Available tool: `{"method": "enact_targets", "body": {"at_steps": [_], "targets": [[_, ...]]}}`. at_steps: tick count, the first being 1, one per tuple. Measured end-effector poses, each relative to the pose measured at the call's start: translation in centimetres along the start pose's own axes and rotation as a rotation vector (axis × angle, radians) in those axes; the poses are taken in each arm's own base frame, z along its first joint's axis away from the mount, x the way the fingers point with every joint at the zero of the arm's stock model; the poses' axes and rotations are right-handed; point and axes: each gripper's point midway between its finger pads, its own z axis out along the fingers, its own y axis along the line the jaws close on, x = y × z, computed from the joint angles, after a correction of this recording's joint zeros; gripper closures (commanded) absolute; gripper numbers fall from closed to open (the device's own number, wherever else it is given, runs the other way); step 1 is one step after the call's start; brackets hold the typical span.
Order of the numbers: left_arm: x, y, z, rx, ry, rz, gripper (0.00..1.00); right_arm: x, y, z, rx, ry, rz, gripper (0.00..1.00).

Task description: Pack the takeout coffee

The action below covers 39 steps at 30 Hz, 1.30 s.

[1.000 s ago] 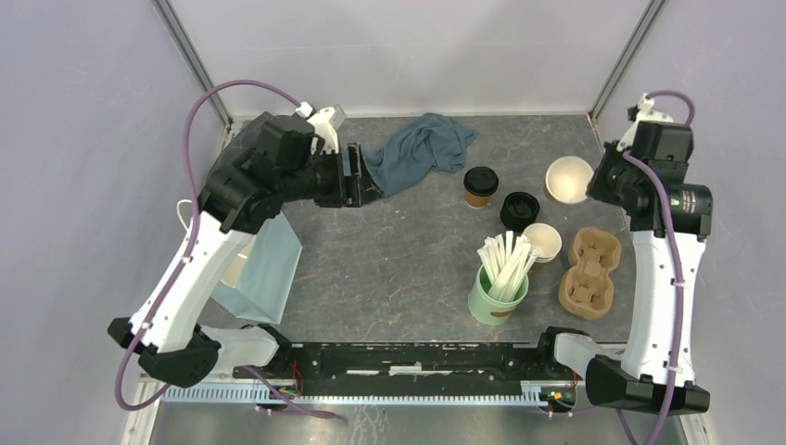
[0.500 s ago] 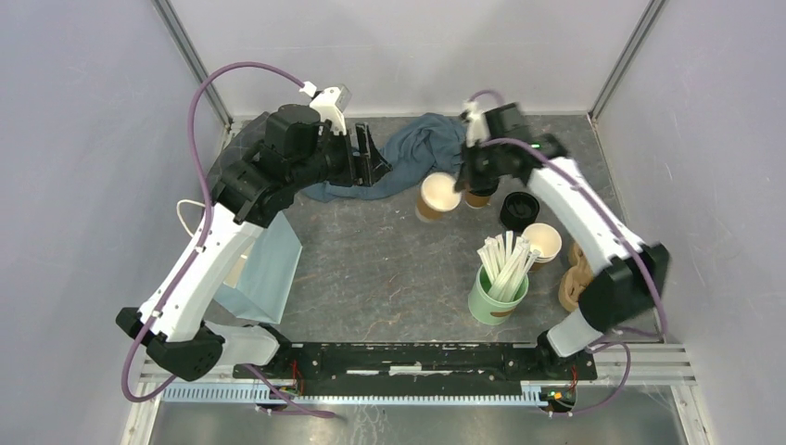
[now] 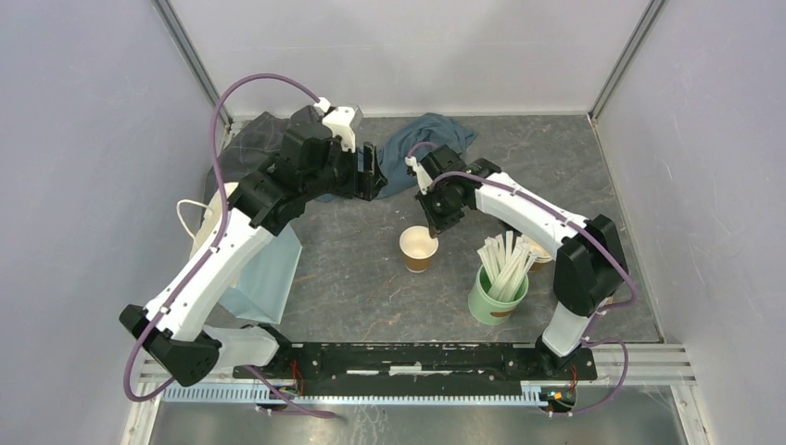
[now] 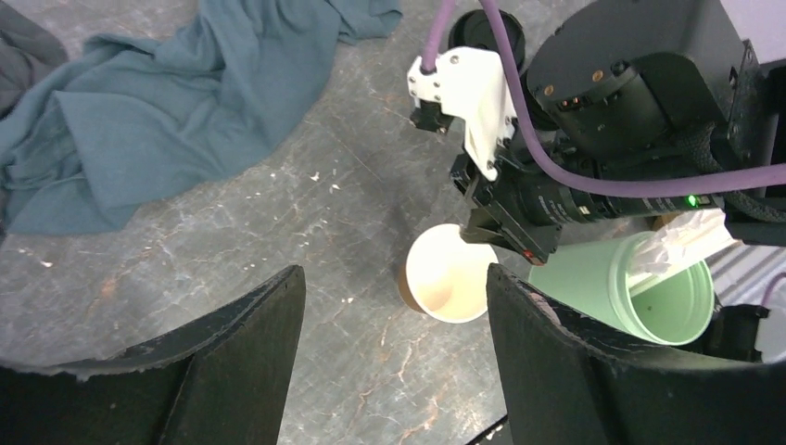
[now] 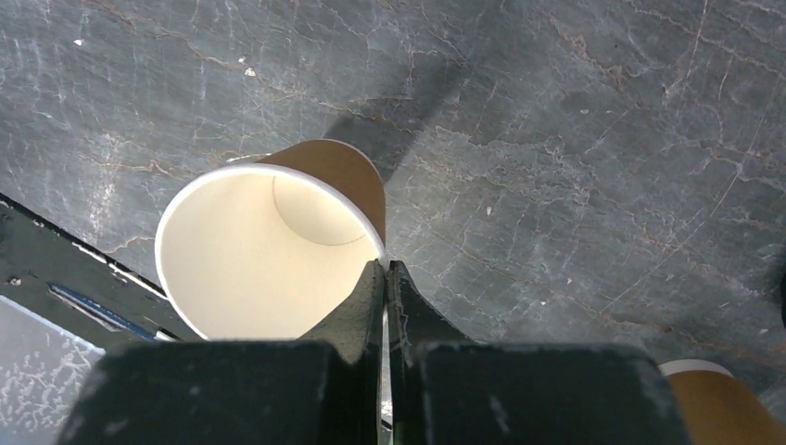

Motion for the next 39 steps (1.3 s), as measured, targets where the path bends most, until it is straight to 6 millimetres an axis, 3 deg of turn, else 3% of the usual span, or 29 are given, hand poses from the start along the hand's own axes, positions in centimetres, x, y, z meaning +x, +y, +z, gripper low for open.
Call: {"method": "enact_targets", "body": {"at_steps": [9,11,14,16,18,20,24,28,30,34,39], "targets": [[-1.4,1.4,-0.6,-0.067,-0.066,0.012,0.21,0.1,0.0,0.0,0.037,0.002,0.0,0.55],[-1.5,1.8,-0.6,-0.088,-0.067,0.014,0.21,-0.6,0.1,-0.8,0.039,-0.009,-0.003,0.5],[-2.4,2.4,-0.3,-0.123,-0.082,0.033,0.2,-3.2,-0.6,-3.4,0.054,-0.071,0.007,0.44],[-3.2,2.9,0.1,-0.152,-0.092,0.043,0.17,-5.3,-2.6,-5.4,0.083,-0.144,0.036,0.42],[-3.7,3.5,0.7,-0.181,-0.093,0.055,0.14,-6.0,-6.6,-7.5,0.15,-0.204,0.107,0.42],[-4.0,4.2,1.6,-0.207,-0.08,0.058,0.13,-5.0,-12.8,-9.8,0.276,-0.242,0.223,0.42],[-4.2,5.3,4.3,-0.234,-0.044,0.051,0.1,-0.1,-22.3,-12.2,0.53,-0.199,0.407,0.38],[-3.3,6.5,7.0,-0.256,0.011,0.044,0.1,3.3,-24.8,-10.9,0.6,-0.107,0.447,0.39],[-2.9,7.4,8.4,-0.274,0.035,0.037,0.1,4.1,-25.7,-9.9,0.603,-0.071,0.458,0.4],[-2.1,10.1,10.3,-0.32,0.076,0.008,0.1,4.8,-27.4,-7.6,0.605,-0.017,0.47,0.44],[-3.2,14.0,11.6,-0.354,0.078,-0.049,0.1,5.6,-28.6,-4.9,0.595,0.056,0.461,0.52]]}}
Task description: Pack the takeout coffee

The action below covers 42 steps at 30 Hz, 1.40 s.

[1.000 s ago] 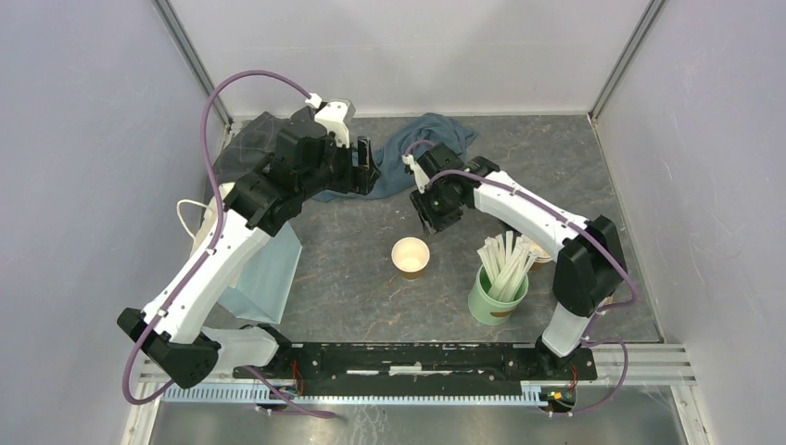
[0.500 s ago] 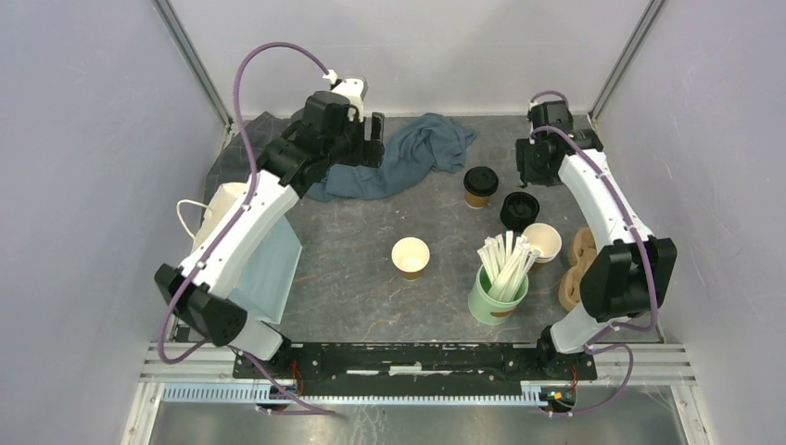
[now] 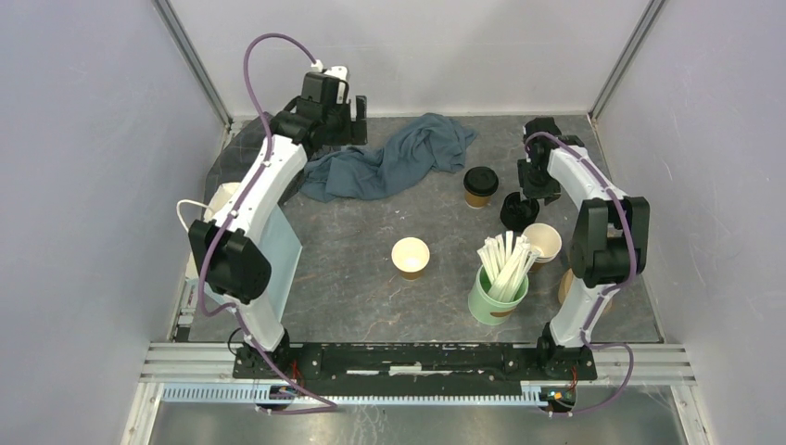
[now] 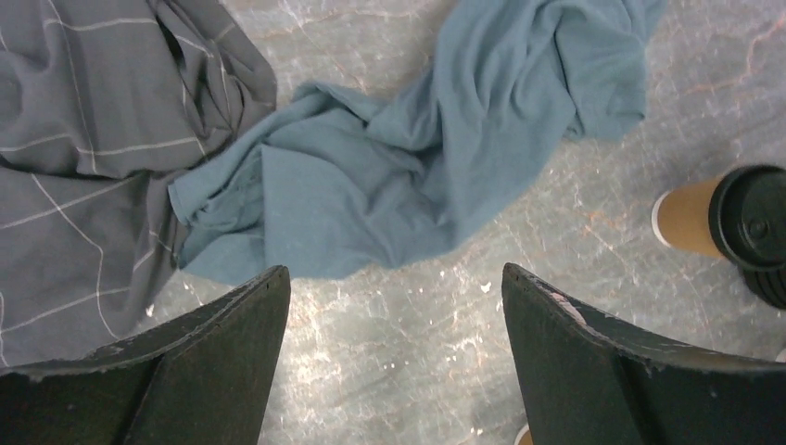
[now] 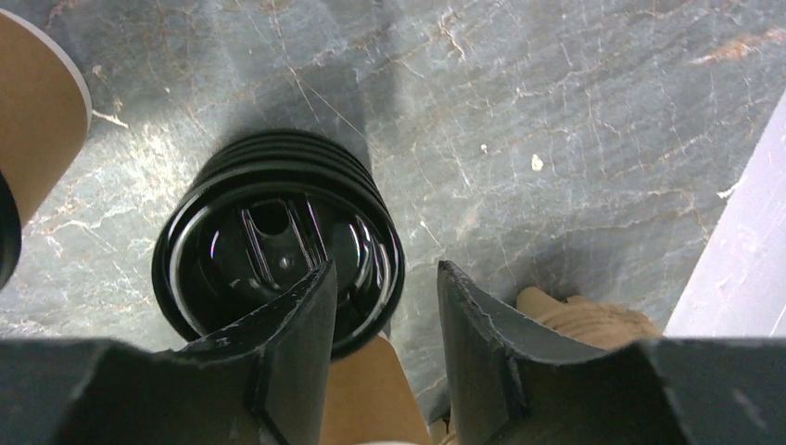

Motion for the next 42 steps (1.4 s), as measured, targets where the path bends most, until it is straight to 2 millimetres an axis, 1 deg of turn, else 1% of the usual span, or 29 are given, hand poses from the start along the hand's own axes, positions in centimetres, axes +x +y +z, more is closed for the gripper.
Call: {"method": "enact_targets", "body": {"at_steps": [2,6,11,14,21,23,29,34,38,42], "targets": [[-0.8,0.6,0.4,-0.001,-0.01,-0.013,0.1,-0.1,0.2,0.7,0.0,0.012,-0.008,0.54],[-1.6,0.1,1.1,0.036,-0.019,-0.02,0.1,-0.7,0.4,1.2,0.0,0.012,-0.013,0.6],[-1.4,-0.6,1.9,0.085,-0.004,-0.024,0.1,-1.6,0.2,1.3,0.009,-0.003,-0.011,0.65],[-1.2,-0.5,2.1,0.105,0.007,-0.032,0.1,-1.7,0.0,1.2,0.019,-0.005,-0.012,0.66],[-1.7,-0.1,2.2,0.132,-0.007,-0.047,0.11,-1.6,-0.2,1.2,0.03,-0.003,-0.014,0.66],[-1.9,0.0,2.2,0.136,-0.013,-0.05,0.11,-1.6,-0.2,1.3,0.033,-0.001,-0.014,0.68],[-1.4,-0.2,2.4,0.152,0.0,-0.051,0.11,-0.9,-0.2,1.6,0.033,0.018,-0.025,0.7],[-1.1,-0.2,2.5,0.156,0.004,-0.051,0.11,-0.3,-0.1,1.9,0.033,0.034,-0.031,0.74],[-1.1,-0.2,2.3,0.156,0.004,-0.051,0.11,-0.1,-0.1,2.0,0.033,0.039,-0.035,0.77],[-1.1,-0.3,2.0,0.161,0.001,-0.051,0.11,-0.1,-0.1,1.9,0.033,0.035,-0.035,0.77]]}}
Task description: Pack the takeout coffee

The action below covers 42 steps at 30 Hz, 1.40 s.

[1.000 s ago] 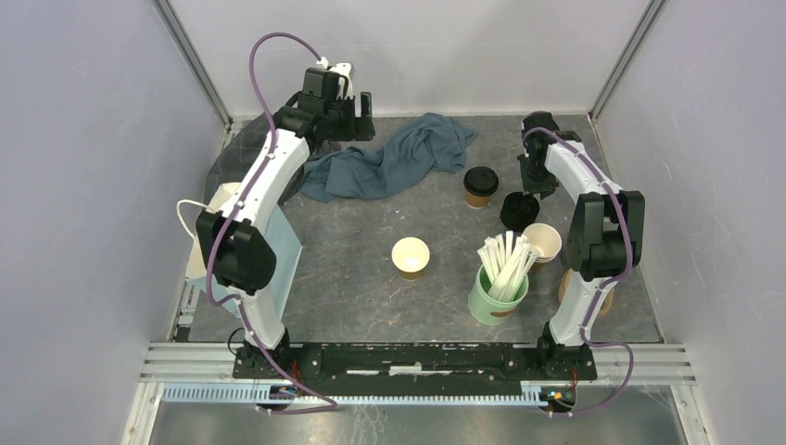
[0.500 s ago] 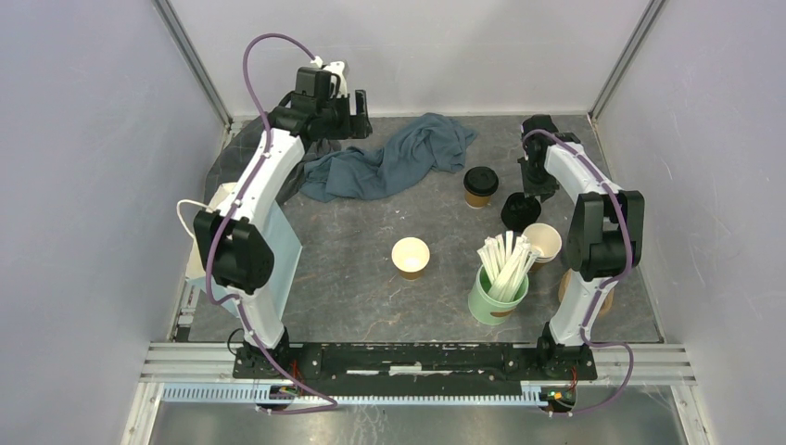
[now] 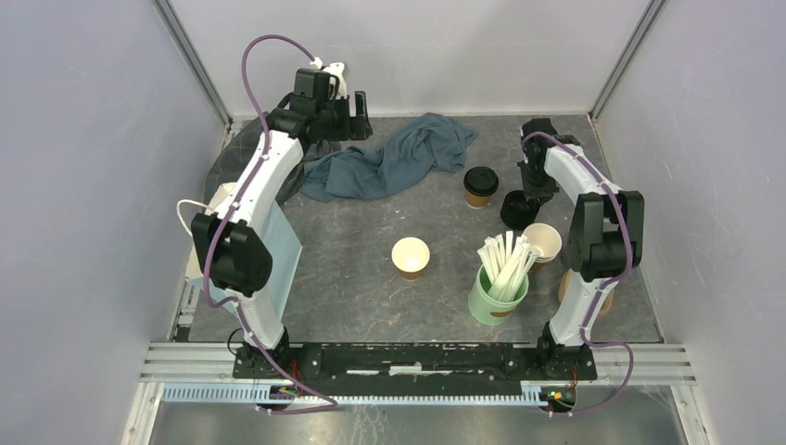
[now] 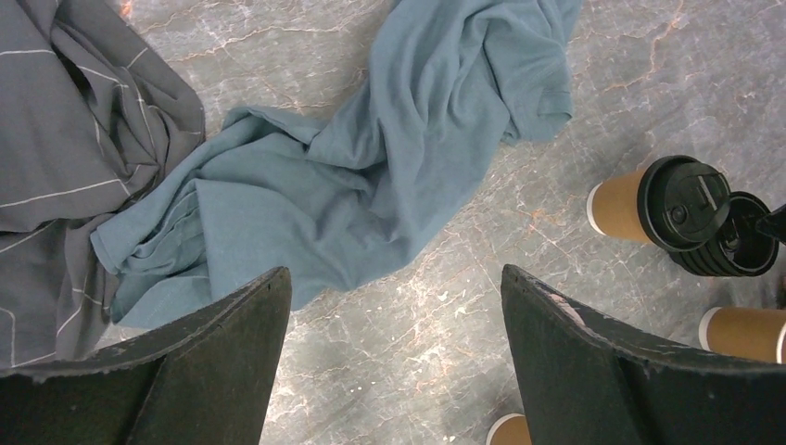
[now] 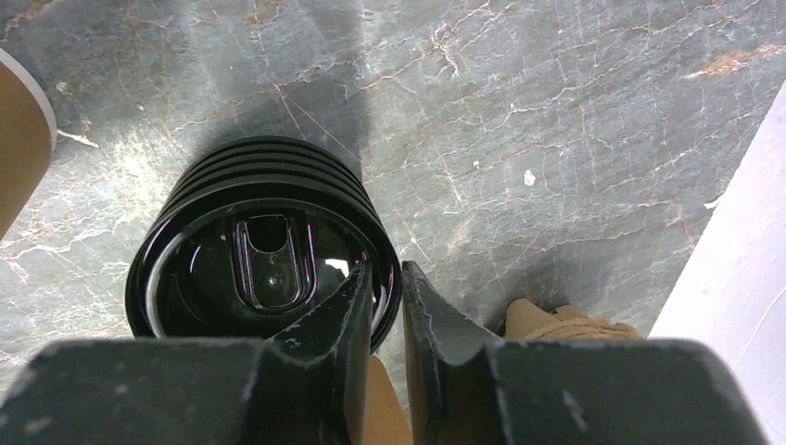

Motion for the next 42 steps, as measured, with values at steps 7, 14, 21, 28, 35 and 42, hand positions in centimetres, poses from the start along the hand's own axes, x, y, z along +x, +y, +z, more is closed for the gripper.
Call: {"method": "enact_targets", "body": {"at_steps": [7,14,21,28,35,42], "targets": [[0.0,-0.4,-0.2,0.02,0.0,0.0,0.11,-0.3,-0.2,-0.8,0.0,-0.022,0.006,0.78],[0.2,-0.6,-0.2,0.029,0.007,-0.011,0.12,-0.7,-0.4,-1.9,-0.004,-0.051,0.012,0.85],[0.8,-0.8,-0.4,0.043,0.016,-0.017,0.12,-0.2,-0.4,-1.9,-0.01,-0.048,0.006,0.67],[0.8,-0.9,-1.7,0.046,0.005,-0.015,0.12,1.2,-0.1,-1.1,-0.017,-0.012,0.0,0.66],[0.5,-1.1,-2.2,0.049,-0.008,-0.014,0.12,0.9,-0.3,-1.0,-0.015,-0.026,0.007,0.63],[0.5,-1.1,-2.2,0.051,-0.008,-0.015,0.12,0.8,-0.4,-0.9,-0.014,-0.029,0.013,0.64]]}}
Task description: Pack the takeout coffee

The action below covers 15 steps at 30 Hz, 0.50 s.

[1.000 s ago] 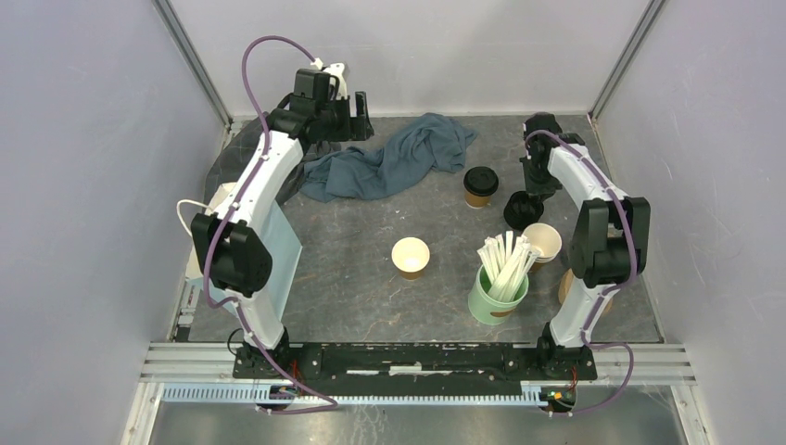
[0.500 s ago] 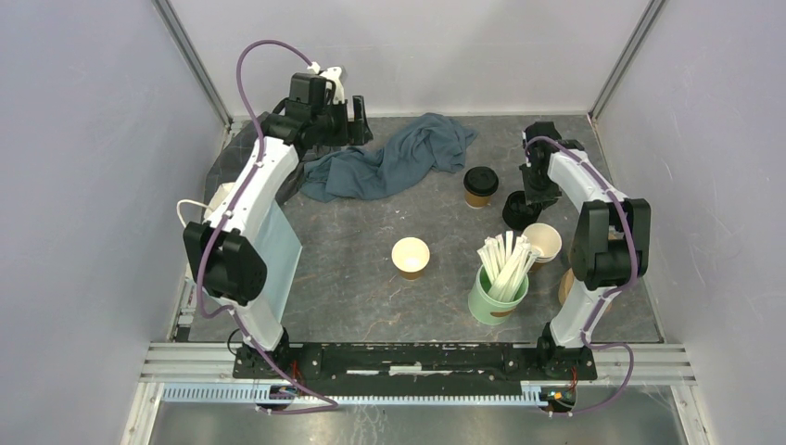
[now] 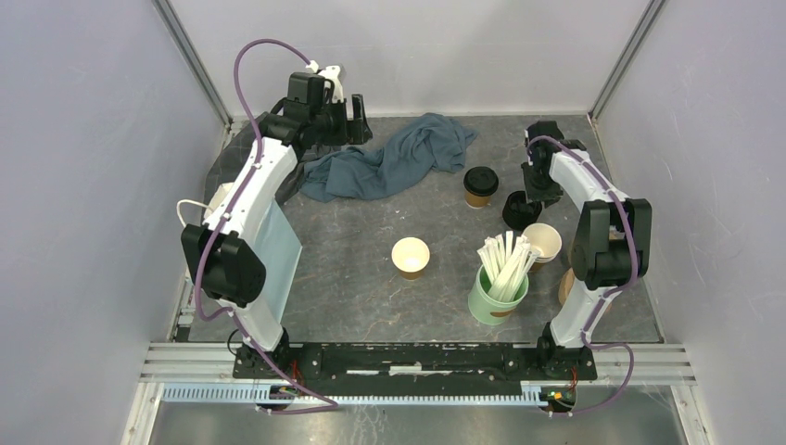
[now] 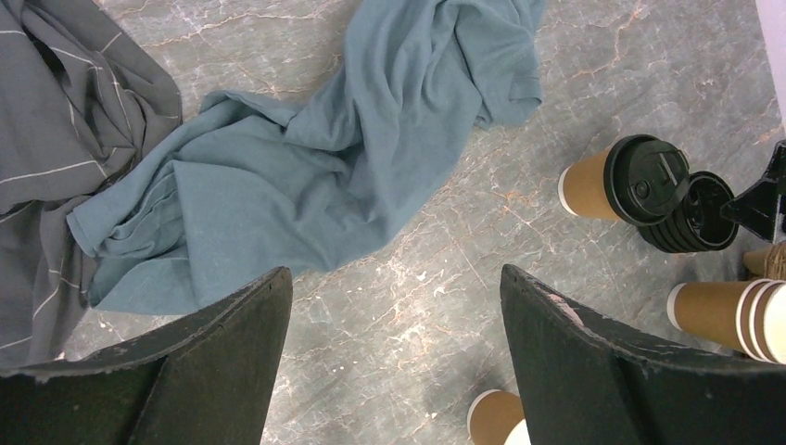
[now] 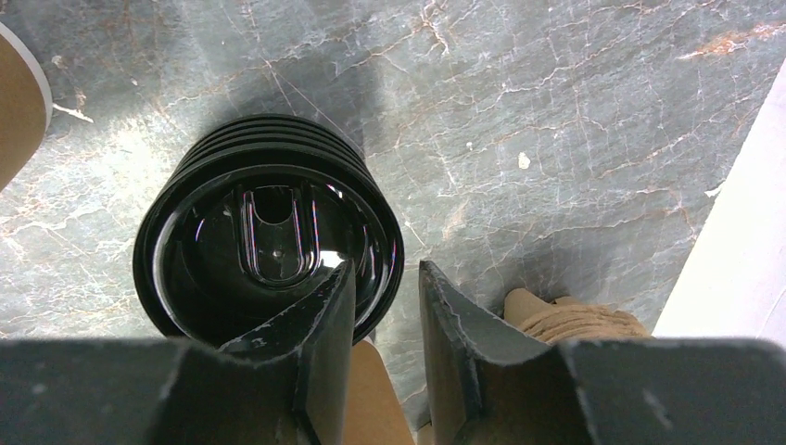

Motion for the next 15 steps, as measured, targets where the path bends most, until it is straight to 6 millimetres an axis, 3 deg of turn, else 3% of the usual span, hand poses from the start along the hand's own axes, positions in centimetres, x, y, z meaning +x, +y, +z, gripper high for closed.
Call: {"method": "enact_targets", "body": {"at_steps": [15], "targets": [[0.15,0.01,0.21,-0.001,0.005,-0.013,0.12,0.19,0.09,0.43,-0.025,0.002,0.018,0.72]]}}
